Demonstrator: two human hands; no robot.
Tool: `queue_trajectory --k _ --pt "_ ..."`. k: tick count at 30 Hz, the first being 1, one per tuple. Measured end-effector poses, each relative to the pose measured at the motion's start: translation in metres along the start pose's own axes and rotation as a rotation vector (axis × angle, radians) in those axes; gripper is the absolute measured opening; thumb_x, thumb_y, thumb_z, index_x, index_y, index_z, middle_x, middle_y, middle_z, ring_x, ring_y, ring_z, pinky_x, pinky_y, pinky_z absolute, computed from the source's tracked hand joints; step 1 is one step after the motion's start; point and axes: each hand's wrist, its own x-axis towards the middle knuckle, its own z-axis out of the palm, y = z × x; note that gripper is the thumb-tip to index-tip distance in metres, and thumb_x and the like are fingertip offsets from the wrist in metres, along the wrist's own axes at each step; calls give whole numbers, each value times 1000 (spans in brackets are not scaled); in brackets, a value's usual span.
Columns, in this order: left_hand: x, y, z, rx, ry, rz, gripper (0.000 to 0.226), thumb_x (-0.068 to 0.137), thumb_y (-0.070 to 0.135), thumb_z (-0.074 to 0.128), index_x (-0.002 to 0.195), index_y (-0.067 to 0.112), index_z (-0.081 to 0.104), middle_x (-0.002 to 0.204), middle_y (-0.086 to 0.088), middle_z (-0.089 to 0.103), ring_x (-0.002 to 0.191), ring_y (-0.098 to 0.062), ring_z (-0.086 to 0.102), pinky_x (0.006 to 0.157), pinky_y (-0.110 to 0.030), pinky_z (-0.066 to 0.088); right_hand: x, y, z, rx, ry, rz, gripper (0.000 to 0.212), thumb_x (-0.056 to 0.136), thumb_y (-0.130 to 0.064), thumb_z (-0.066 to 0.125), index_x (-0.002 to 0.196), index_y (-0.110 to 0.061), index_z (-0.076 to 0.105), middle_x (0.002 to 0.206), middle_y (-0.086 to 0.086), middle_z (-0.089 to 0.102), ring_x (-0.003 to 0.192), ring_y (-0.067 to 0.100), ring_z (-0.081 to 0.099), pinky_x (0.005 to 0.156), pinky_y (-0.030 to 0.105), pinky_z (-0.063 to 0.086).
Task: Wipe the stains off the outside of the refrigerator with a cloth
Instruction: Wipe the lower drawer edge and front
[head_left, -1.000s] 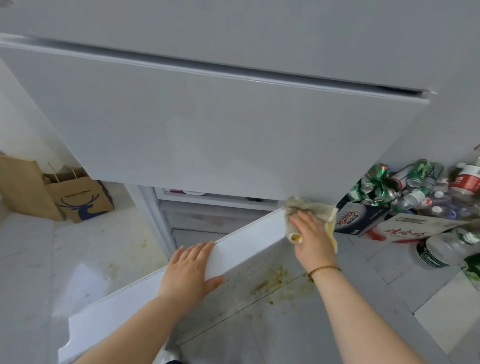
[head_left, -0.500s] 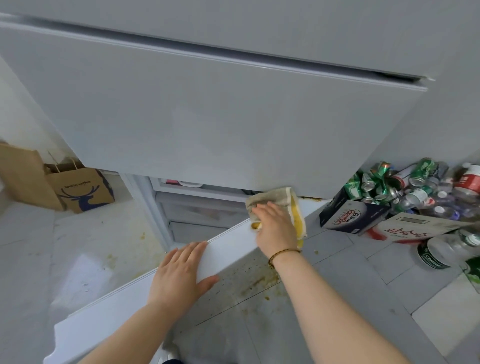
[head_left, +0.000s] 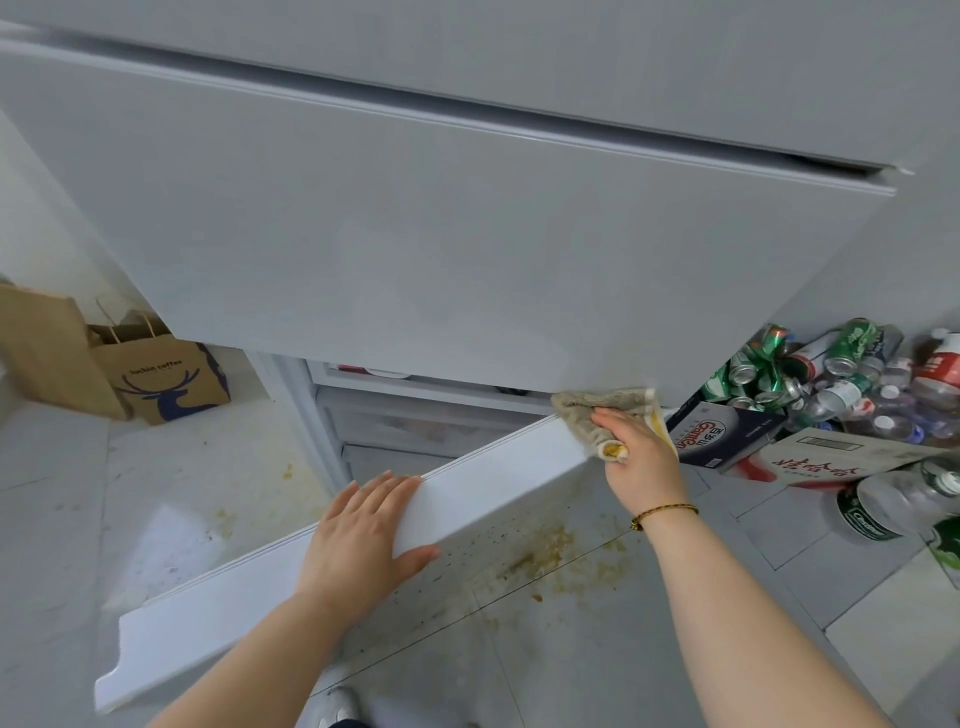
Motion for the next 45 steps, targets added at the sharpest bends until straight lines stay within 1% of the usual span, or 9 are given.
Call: queue_trajectory --k 6,18,23,27,30,36,39,41,45 --pt "12 -17 0 134 91 142 79 93 55 3 106 12 68 113 -5 67 116 -20 43 109 -31 8 1 -9 0 27 0 66 51 79 13 43 123 -9 57 133 7 54 125 22 46 103 23 31" --pt "77 -54 6 123 581 361 32 69 9 49 94 8 71 93 0 39 79 -20 38 72 -31 30 -33 -50 -27 368 362 401 36 83 12 41 100 -3 69 86 11 61 78 25 51 56 18 37" --pt "73 -64 8 70 398 393 49 99 31 4 112 9 46 99 -6 63 92 -23 42 91 -34 31 -37 -52 -33 635 464 687 33 84 9 39 85 -11 64 82 11 55 77 26 49 65 27 37" --pt "67 -78 18 127 331 552 54 98 35 4 145 12 16 147 -4 24 140 -21 16 117 -32 -1 -42 -56 -36 853 500 831 26 85 5 45 68 -13 51 72 13 49 74 29 48 69 37 39" --pt "77 -86 21 164 380 627 55 98 33 3 146 7 -5 155 -3 -11 143 -17 -9 117 -35 -4 -43 -60 -41 928 526 839 25 86 5 46 69 -13 50 73 13 52 78 30 52 76 43 44" --pt "96 -97 14 450 282 619 54 88 5 -10 141 -3 -15 154 -13 2 142 -28 -1 114 -43 -17 -41 -58 -46 960 543 788 27 85 6 47 71 -16 53 73 9 55 79 30 53 78 40 42" --pt "86 -73 -6 711 97 588 52 93 10 -1 125 -5 -38 140 -13 -38 124 -29 -38 81 -43 -47 -40 -47 -51 951 490 756 24 84 4 48 73 -16 54 81 20 58 85 33 55 80 43 44" --pt "85 -56 -9 760 -57 460 56 96 10 11 124 -3 -35 126 -12 -49 109 -26 -51 72 -41 -49 -37 -38 -57 944 464 719 20 84 3 49 78 -15 55 91 30 58 84 33 55 82 45 45" --pt "73 -27 12 149 278 142 50 97 24 10 143 6 11 153 -5 -19 140 -19 -21 113 -40 -19 -35 -10 -79 988 420 622 27 84 7 47 74 -17 56 81 10 60 80 30 56 81 41 45"
